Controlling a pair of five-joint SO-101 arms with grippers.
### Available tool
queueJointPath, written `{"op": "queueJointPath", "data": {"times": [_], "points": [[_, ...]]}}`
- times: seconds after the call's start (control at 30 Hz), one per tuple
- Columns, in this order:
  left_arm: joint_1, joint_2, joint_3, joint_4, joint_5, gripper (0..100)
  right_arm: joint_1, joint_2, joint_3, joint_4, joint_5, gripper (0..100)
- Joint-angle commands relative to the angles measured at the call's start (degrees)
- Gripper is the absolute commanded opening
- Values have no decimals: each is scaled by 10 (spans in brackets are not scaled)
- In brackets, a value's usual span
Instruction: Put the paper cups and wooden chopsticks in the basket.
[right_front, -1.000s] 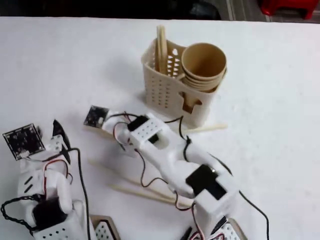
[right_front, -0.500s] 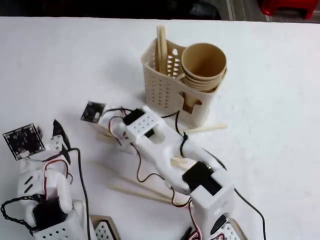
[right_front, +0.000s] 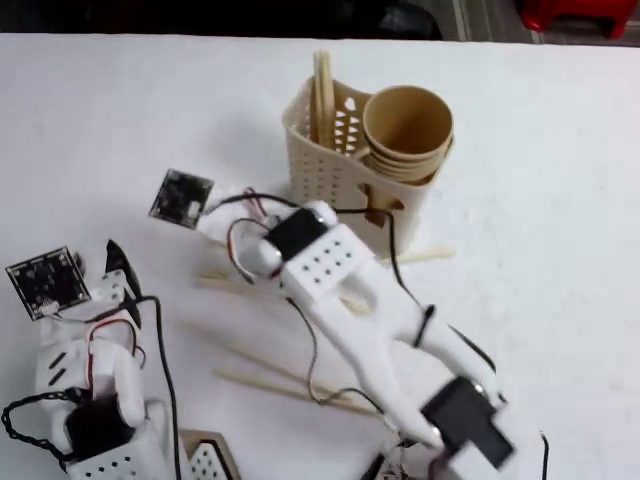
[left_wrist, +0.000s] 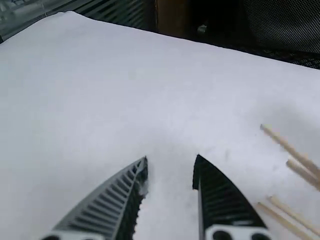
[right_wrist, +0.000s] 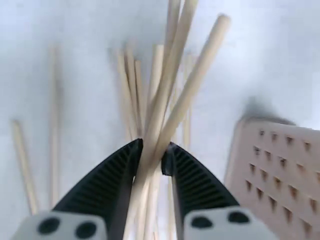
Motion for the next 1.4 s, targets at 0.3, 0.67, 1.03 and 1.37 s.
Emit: {"op": "queueJointPath", "data": {"times": [0.3,0.67,1.03,1.37], "points": [[-2,-6,-3,-2,4,162,51,-211,-109,3,-76,18],[-2,-6,-3,-2,4,162,90,-217,-192,-86,-85,18],[-2,-6,-3,-2,-11,162,138,-193,-191,-261,-86,18],[-2,-6,-2,-2,-14,162,215,-90,-191,-440,-220,18]]}}
